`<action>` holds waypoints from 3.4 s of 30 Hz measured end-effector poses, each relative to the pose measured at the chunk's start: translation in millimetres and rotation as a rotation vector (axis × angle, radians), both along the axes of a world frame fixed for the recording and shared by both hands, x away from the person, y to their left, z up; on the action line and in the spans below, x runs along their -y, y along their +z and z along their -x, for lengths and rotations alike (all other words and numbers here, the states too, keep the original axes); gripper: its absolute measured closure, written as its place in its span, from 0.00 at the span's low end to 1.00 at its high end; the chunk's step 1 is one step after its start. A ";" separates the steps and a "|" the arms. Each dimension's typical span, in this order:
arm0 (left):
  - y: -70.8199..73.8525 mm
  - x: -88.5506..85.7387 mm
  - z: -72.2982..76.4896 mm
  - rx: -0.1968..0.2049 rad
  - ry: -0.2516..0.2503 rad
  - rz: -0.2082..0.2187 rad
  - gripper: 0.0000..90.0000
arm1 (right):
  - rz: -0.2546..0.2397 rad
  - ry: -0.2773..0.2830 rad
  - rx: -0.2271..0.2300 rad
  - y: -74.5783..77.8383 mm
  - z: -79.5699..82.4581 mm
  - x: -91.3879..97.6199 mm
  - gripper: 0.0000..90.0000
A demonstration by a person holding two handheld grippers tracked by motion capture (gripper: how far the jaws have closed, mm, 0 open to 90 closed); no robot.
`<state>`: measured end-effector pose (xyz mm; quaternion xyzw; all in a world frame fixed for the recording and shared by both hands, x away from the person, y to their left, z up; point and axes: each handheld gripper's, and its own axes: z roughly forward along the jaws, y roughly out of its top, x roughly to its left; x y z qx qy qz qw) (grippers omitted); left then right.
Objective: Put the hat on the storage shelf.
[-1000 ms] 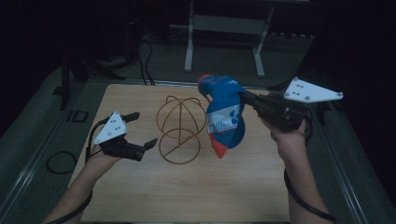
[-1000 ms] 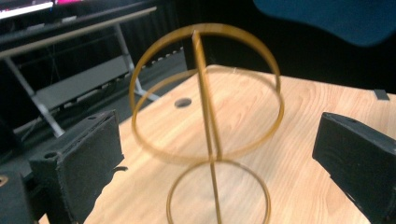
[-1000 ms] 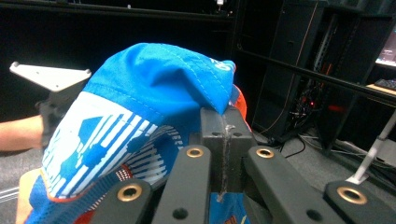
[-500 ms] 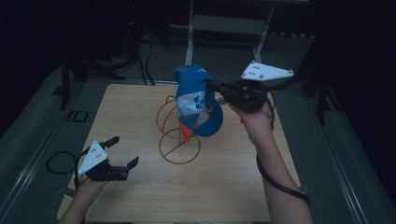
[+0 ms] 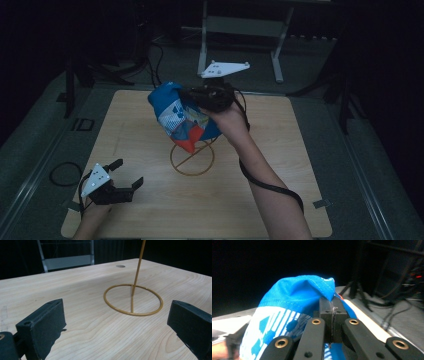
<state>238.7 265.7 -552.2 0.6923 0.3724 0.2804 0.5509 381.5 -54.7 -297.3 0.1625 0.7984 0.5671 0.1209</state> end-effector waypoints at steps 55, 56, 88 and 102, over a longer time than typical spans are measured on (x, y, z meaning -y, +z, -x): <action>-14.2 5.7 -5.8 -0.047 -0.049 -0.005 0.02 | 0.015 -0.135 -0.152 -88.3 -18.9 69.9 0.93; -14.6 6.1 -5.9 -0.047 -0.050 -0.004 0.02 | 0.015 -0.135 -0.157 -91.0 -19.4 70.9 0.93; -16.8 9.0 -6.4 -0.053 -0.069 -0.007 0.02 | -0.062 -0.042 -0.088 -113.7 21.7 121.0 0.20; -17.7 9.7 -7.3 -0.057 -0.075 -0.006 0.02 | -0.008 -0.133 -0.100 -168.6 24.6 147.8 0.18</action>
